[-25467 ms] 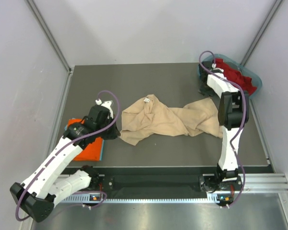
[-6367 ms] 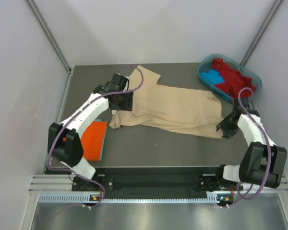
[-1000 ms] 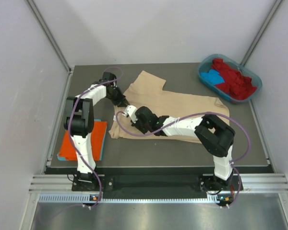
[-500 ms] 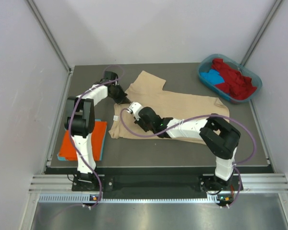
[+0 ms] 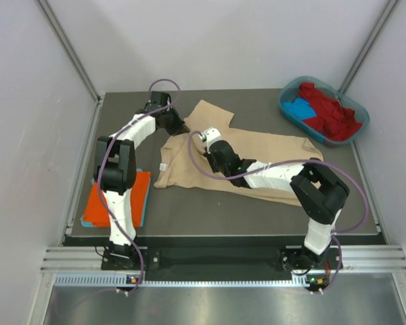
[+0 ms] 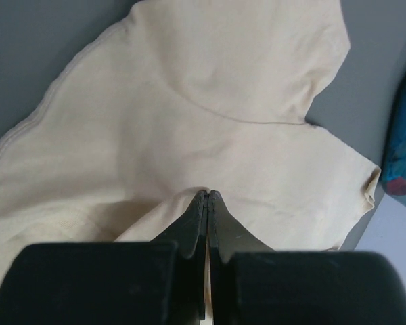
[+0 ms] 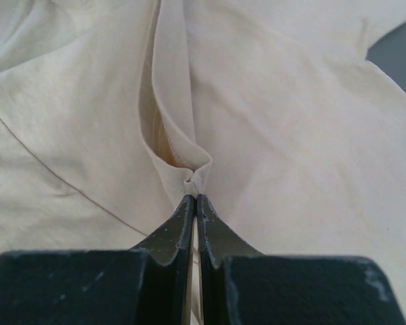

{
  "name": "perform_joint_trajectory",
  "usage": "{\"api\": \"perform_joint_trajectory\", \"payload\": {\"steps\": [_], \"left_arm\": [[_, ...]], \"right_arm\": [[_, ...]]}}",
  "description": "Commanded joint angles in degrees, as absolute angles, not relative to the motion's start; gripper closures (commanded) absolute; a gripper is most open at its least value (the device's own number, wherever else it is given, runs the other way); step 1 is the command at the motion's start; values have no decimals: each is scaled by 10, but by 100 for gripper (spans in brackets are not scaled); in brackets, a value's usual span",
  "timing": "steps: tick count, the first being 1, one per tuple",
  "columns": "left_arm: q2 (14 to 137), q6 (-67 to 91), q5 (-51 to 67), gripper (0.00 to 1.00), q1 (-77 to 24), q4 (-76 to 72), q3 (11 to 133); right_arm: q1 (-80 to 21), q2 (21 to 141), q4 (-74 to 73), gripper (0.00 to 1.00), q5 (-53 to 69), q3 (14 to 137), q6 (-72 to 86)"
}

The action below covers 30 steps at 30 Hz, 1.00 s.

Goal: Fold and stack the t-shirts
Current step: Fold the tshirt

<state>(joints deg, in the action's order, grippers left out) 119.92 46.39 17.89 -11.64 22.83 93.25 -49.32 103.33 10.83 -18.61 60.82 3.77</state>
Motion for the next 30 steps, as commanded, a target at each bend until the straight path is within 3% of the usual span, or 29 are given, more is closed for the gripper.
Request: {"api": "perform_joint_trajectory", "payload": {"steps": [1,11,30], "left_arm": [[1218,467,164,100,-123,183,967],[1272,437,120,100,-134,240,1041],[1277,401,38,100,-138,291,1057]], "right_arm": [[-479,1011,134,100,-193,606,70],[-473,1017,126,100,-233,617,90],[-463,1013,135,100,-328,614,149]]}}
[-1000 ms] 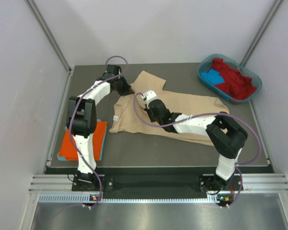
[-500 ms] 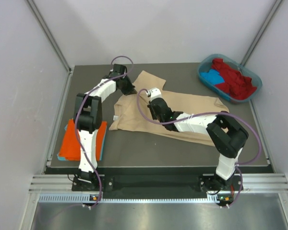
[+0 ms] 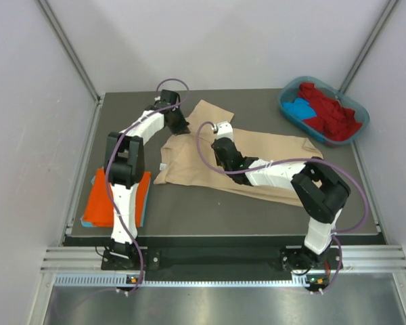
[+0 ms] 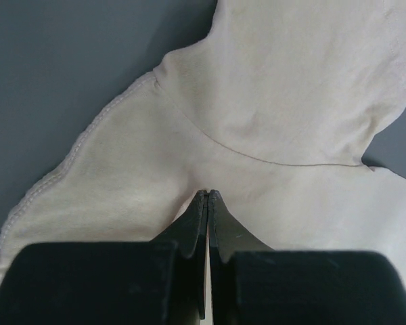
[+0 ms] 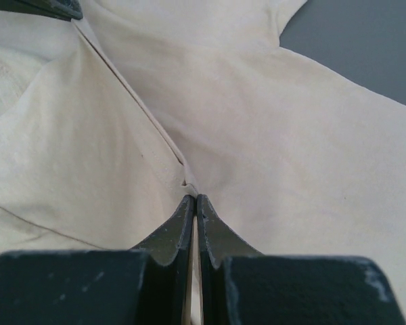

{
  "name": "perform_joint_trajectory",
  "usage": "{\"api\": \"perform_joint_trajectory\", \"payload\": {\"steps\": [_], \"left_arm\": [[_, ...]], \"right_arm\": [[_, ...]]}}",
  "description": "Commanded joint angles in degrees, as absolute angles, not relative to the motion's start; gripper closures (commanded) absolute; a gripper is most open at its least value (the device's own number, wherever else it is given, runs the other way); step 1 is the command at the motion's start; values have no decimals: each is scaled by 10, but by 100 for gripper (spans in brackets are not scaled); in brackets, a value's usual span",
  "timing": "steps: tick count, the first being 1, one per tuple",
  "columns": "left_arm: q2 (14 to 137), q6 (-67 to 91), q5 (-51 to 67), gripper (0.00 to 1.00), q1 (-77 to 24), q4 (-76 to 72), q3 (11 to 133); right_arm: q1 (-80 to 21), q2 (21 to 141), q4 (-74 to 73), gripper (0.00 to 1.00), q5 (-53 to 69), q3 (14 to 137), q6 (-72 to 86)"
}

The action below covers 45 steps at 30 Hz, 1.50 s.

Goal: Fold and stack the t-shirts
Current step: Fold the tshirt

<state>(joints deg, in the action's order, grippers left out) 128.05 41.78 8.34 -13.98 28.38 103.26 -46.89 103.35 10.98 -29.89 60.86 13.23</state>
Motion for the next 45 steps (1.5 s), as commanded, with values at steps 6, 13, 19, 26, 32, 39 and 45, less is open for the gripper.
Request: {"api": "perform_joint_trajectory", "payload": {"steps": [6,13,19,26,32,39,45], "left_arm": [[1280,390,15,100,-140,305,1070],[1284,385,-58,100,-140,344,1084],[1288,382,-92,100,-140,362,1091],[1288,382,-111,100,-140,370,1098],[1262,364,-87,69,-140,398,1112],[1085,298,-132,53,-152,426,973],[941,272,-42,57,-197,418,795]], "right_arm": [[-463,1019,145,100,-335,621,146],[-463,1025,152,100,-372,625,156],[-462,1034,163,100,-375,628,161],[-462,1049,165,100,-372,642,157],[-441,1032,-34,59,-345,720,229],[-359,941,-468,43,-260,779,494],[-233,771,-497,51,-107,576,573]]}}
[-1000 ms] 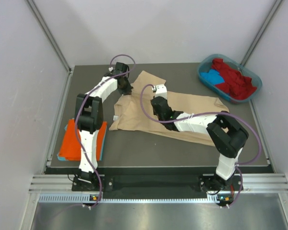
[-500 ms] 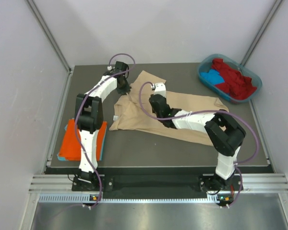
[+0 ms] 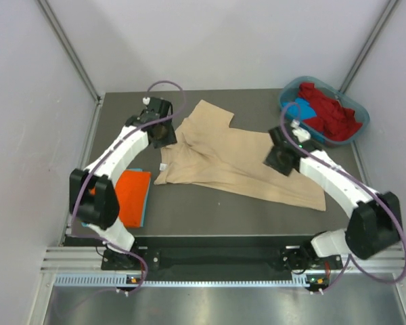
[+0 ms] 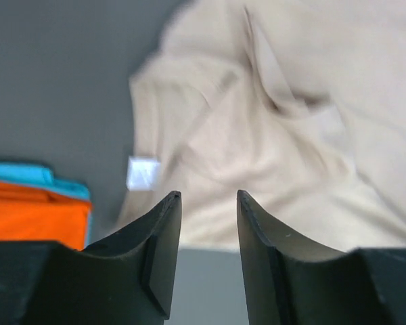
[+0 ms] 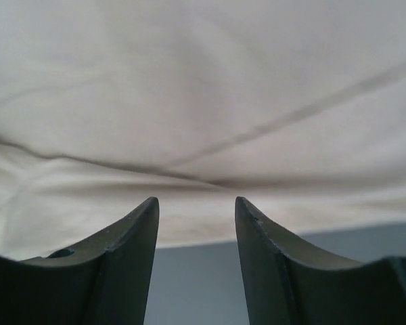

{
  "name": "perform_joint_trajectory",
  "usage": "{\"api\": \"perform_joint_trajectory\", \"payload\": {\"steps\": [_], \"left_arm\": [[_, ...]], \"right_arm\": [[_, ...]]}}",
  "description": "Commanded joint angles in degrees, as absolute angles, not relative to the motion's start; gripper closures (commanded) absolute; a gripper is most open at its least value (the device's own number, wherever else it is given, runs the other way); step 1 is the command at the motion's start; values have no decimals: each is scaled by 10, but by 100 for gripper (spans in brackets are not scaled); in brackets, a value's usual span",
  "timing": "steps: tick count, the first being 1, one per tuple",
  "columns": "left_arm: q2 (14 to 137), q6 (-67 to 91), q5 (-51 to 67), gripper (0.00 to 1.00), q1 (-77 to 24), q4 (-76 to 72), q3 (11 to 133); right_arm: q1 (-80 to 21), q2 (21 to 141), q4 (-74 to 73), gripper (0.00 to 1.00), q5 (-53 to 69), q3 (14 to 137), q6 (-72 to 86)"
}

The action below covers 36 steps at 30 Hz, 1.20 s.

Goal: Fold and stack the t-shirts
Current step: Fold the tshirt

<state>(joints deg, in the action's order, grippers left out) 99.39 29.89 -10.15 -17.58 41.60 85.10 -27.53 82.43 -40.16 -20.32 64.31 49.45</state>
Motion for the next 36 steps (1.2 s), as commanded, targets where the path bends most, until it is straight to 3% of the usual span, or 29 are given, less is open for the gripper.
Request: {"api": "perform_joint_trajectory", "payload": {"steps": [1,7,13,31,36], "left_arm": [[910,275,-20,57,-197,409,748],[834,284,58,53,-205,352,626],[849,315,121,54,-205,305,566],[886,321,-148,53,-204,330,552],[882,317,-176,53,-204,350,568]], "right_arm": [[-221,733,-504,51,-111,561,578],[-129,651,-541,49,-131,478,589],[-47,639,-537,52,-102,430,566],[-7,717,-407,53,-178,359,582],[-4,735,-396,63,-194,360,572]]}}
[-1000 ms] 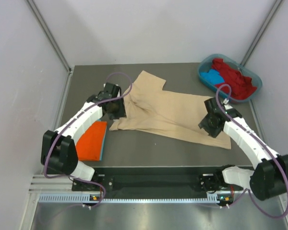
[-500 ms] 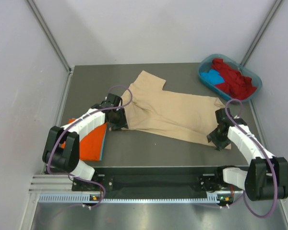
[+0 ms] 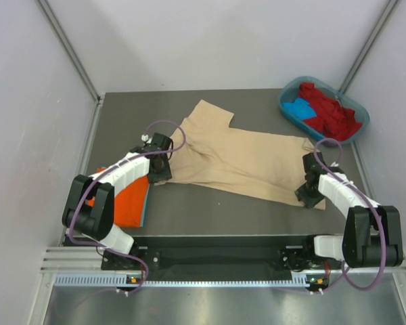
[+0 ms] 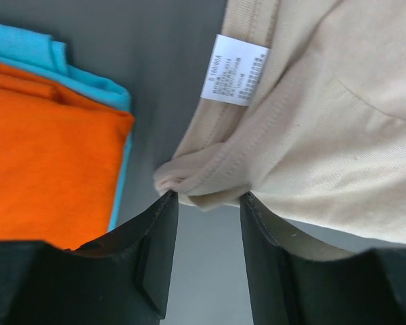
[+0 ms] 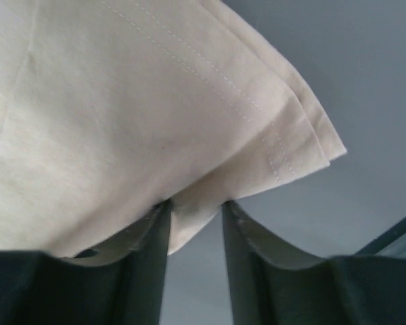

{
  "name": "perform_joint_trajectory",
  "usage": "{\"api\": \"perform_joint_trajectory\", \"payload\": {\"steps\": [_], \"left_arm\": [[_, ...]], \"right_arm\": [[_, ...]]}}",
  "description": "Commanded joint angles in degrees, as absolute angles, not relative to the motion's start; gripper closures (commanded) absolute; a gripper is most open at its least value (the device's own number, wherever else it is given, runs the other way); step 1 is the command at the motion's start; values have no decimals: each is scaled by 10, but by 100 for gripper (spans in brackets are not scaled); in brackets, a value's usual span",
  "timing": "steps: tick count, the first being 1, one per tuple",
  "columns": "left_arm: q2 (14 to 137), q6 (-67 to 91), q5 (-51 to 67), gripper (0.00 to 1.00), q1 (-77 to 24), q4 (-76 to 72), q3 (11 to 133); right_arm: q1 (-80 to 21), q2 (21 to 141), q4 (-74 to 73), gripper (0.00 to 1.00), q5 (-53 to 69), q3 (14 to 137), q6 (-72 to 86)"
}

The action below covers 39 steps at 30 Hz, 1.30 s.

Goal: Fold and stack the t-shirts
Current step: Fold the tshirt

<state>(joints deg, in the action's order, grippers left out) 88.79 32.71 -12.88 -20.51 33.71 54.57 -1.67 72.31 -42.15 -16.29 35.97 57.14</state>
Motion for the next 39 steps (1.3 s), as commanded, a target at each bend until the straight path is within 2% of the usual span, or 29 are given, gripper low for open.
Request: {"api": "perform_joint_trajectory", "payload": {"steps": [1,2,3,4,16,26,31,36,39], "left_arm": [[877,317,-176,53,-204,355,569],[873,317,-174,53,-204,359,569],[861,316,-170,53,-204,362,570],[853,314,-163,53,-204,366,573],[766,304,-7,58,-200,387,522],[748,339,90,58,-162,354,456],[743,386,56,54,-136,348,432],[679,488,116,53,-116,264,383],[692,490,118,55,-116,264,400]], "right_arm": [[-4,736,-393,67,-197,359,568],[-4,737,-391,86,-199,359,564],[-4,738,-389,96,-202,358,560],[17,738,-383,100,-203,357,550],[139,713,-391,100,-195,359,440],[142,727,-377,100,-187,369,422],[145,729,-361,100,-176,360,417],[155,736,-356,100,-182,359,408],[167,745,-348,100,-179,360,401]]}}
